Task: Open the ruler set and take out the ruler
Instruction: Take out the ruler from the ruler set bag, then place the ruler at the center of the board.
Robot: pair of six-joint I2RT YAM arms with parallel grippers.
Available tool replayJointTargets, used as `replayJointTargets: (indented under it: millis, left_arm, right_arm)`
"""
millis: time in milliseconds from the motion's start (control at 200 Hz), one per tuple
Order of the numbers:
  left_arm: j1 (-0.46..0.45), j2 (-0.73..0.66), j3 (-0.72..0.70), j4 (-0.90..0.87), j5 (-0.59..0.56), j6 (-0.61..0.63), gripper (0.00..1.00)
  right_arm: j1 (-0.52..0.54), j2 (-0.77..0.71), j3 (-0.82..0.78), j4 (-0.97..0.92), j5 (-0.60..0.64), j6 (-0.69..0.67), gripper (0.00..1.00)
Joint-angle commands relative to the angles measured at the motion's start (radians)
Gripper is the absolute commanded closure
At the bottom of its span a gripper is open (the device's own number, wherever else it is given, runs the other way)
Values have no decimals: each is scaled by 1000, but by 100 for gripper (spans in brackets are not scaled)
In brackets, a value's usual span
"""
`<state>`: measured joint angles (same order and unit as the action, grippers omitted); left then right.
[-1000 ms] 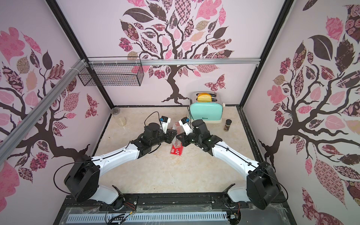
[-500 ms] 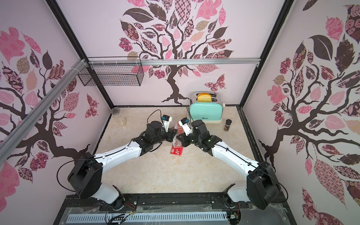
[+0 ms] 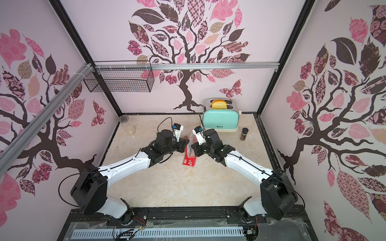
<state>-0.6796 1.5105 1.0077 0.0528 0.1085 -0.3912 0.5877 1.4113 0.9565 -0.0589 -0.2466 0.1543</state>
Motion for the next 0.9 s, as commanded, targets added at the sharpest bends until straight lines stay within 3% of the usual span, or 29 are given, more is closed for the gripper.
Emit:
replayJointTargets:
  millis: [0, 405, 720, 895]
  left_arm:
    - [0, -51, -9, 2, -28, 11, 100]
    - [23, -175, -5, -106, -27, 29, 100]
    - [219, -297, -95, -150, 246, -34, 100]
    - [392, -309, -255, -23, 484, -144, 100]
  right_arm:
    - [-2, 12, 9, 23, 48, -3, 100]
    - [-35, 30, 33, 7, 96, -2, 100]
    - [-65, -6, 44, -46, 97, -23, 100]
    - [-69, -27, 62, -94, 89, -36, 100]
